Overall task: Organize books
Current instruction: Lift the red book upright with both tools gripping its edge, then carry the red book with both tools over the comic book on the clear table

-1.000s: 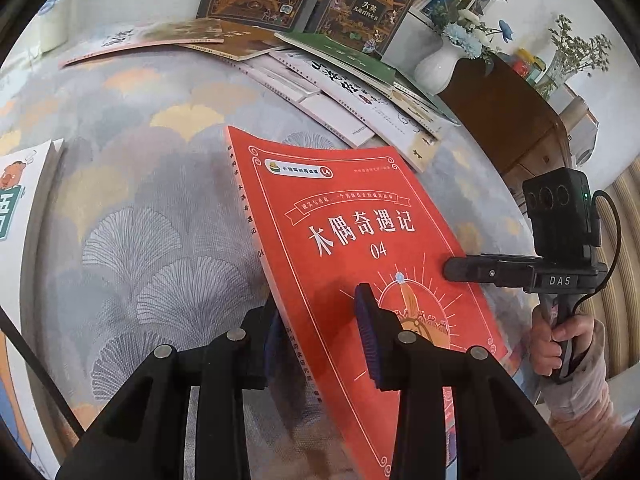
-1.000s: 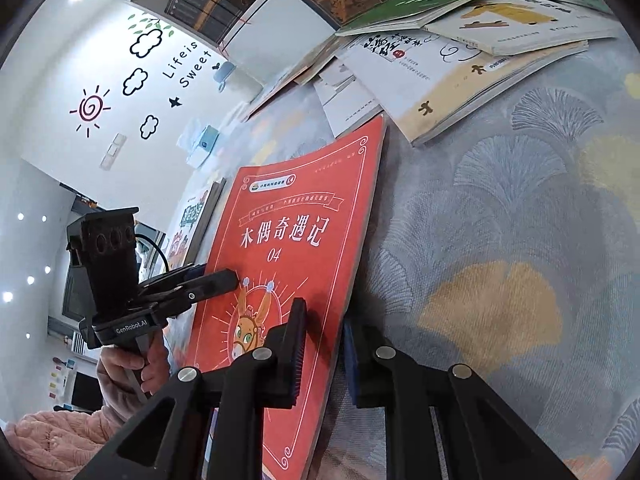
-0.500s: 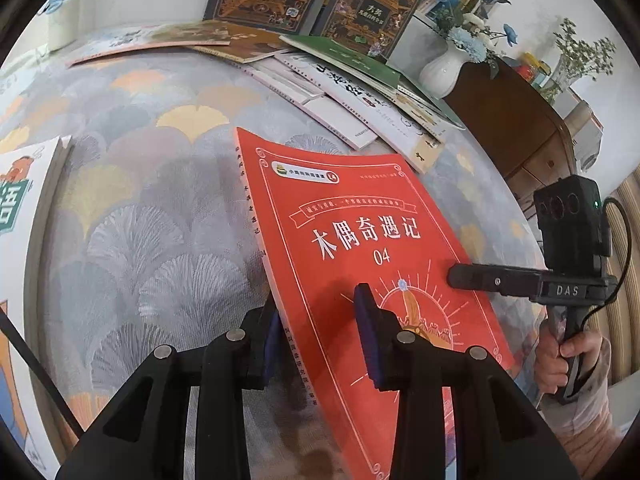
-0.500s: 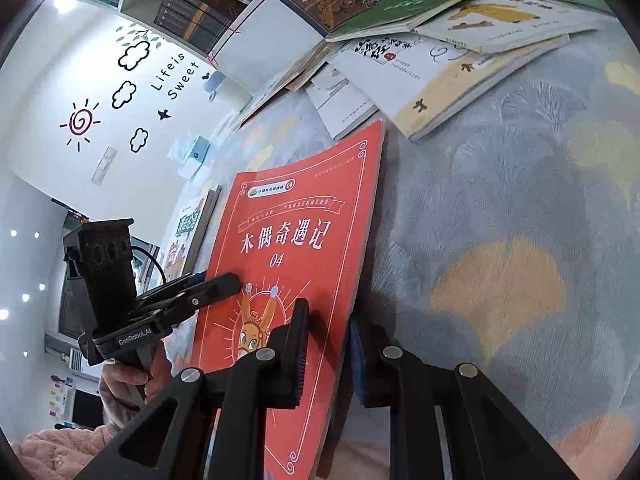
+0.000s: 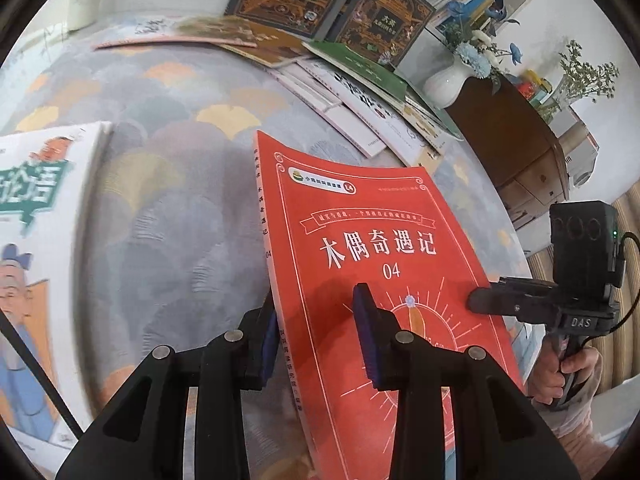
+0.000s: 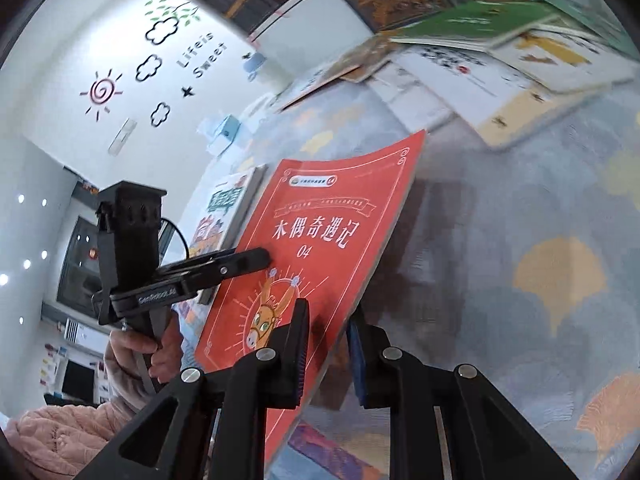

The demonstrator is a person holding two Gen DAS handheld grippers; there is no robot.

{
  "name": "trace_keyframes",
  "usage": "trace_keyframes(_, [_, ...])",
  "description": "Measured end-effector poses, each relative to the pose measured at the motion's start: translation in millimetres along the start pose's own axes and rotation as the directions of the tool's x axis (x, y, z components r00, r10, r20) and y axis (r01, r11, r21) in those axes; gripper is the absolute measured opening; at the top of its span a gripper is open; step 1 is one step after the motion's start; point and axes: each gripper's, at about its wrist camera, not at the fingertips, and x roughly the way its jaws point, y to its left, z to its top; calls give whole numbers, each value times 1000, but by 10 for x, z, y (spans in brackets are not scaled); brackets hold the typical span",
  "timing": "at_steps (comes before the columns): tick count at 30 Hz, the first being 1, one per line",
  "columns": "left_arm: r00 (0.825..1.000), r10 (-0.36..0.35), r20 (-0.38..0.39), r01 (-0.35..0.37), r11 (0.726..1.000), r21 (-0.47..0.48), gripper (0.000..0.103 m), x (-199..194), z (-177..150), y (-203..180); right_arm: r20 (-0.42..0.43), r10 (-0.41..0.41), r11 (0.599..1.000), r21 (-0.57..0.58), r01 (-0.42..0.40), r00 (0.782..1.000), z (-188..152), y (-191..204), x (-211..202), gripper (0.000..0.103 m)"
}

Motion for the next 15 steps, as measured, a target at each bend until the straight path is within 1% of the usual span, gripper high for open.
trace_keyframes(8, [999, 1, 52, -2, 1000, 10, 32, -472, 173, 238, -20, 11, 995, -103, -13, 1000, 152, 540, 147, 19])
trace_keyframes(11, [998, 17, 68, -18, 1000, 20, 32, -657, 257, 343, -20, 21, 988, -150, -23, 1000, 253, 805, 229, 19])
trace_keyframes(15, [995, 36, 96, -40, 998, 39, 32, -943, 353, 491, -18, 24, 980, -196, -27, 1000, 396, 1056, 348, 19])
